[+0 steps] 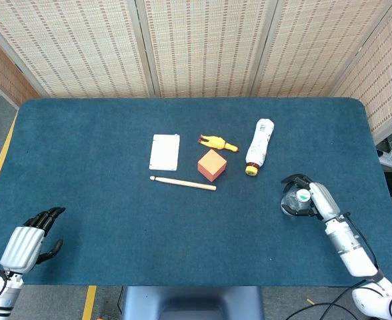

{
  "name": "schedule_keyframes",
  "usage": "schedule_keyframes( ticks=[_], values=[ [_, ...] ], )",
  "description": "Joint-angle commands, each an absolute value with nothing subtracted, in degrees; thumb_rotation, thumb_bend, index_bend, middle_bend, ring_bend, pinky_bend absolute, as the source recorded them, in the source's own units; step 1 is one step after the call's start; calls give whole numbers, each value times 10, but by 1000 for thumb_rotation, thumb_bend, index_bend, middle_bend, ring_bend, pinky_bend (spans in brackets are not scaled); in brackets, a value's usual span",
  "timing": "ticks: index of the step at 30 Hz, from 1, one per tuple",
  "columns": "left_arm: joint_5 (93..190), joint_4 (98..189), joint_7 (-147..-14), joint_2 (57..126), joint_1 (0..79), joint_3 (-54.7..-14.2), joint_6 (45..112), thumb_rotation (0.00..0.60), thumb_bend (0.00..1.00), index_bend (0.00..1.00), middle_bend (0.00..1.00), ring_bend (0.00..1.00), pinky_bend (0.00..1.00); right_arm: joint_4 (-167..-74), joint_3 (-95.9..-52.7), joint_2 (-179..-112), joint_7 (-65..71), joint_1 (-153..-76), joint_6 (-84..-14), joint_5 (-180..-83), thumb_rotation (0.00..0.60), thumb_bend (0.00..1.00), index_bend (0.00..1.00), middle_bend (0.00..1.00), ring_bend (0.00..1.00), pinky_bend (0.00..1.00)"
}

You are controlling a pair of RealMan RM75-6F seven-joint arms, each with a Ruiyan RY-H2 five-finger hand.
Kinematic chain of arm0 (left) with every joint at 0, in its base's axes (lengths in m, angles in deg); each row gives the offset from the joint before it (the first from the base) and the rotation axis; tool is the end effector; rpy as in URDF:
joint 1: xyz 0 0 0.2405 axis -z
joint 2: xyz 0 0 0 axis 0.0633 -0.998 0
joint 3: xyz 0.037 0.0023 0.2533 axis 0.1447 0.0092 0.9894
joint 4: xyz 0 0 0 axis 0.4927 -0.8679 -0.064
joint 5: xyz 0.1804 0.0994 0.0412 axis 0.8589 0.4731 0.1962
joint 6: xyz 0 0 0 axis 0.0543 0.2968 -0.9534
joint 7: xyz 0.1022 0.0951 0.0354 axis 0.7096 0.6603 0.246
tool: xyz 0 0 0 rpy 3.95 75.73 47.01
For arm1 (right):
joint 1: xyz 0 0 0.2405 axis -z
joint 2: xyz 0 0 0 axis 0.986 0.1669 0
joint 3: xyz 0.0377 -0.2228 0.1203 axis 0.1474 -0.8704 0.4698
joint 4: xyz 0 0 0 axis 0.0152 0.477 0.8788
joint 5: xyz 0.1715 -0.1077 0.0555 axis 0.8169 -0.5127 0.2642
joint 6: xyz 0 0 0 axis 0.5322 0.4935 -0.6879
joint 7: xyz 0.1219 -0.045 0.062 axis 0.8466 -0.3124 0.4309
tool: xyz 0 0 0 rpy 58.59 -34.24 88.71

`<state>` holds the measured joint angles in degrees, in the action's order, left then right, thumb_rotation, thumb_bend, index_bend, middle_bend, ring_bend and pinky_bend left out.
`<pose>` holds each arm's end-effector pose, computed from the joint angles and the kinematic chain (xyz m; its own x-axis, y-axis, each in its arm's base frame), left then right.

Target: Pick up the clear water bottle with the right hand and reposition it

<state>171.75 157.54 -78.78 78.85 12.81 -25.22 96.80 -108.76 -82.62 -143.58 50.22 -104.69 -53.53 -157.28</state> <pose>-0.3019 0.1895 0.1122 0.4383 0.0729 0.8959 0.8898 -0.1764 -0.4210 -0.3150 -0.2977 0.0720 -0.1471 -0.2758 0.9499 -0.9731 -0.1319 -0.1890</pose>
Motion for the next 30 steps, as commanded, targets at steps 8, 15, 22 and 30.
schedule_keyframes(
  ticks=[8, 15, 22, 30],
  values=[
    [1717, 1576, -785, 789, 128, -251, 966, 600, 356, 135, 152, 203, 386, -1080, -830, -1417, 494, -1031, -560, -1577, 600, 152, 0, 0, 0, 165],
    [1715, 1575, -784, 790, 129, -252, 964, 600, 357, 135, 152, 203, 386, -1120, -834, -1378, 397, -1001, -598, -1575, 600, 147, 0, 0, 0, 147],
    [1707, 1570, -783, 791, 129, -254, 958, 600, 356, 135, 152, 203, 387, -1315, -849, -1297, 47, -915, -699, -1552, 600, 145, 0, 0, 0, 139],
    [1710, 1575, -774, 791, 128, -252, 961, 600, 355, 135, 152, 203, 387, -1360, -835, -1304, -54, -879, -740, -1530, 600, 144, 0, 0, 0, 135]
  ],
)
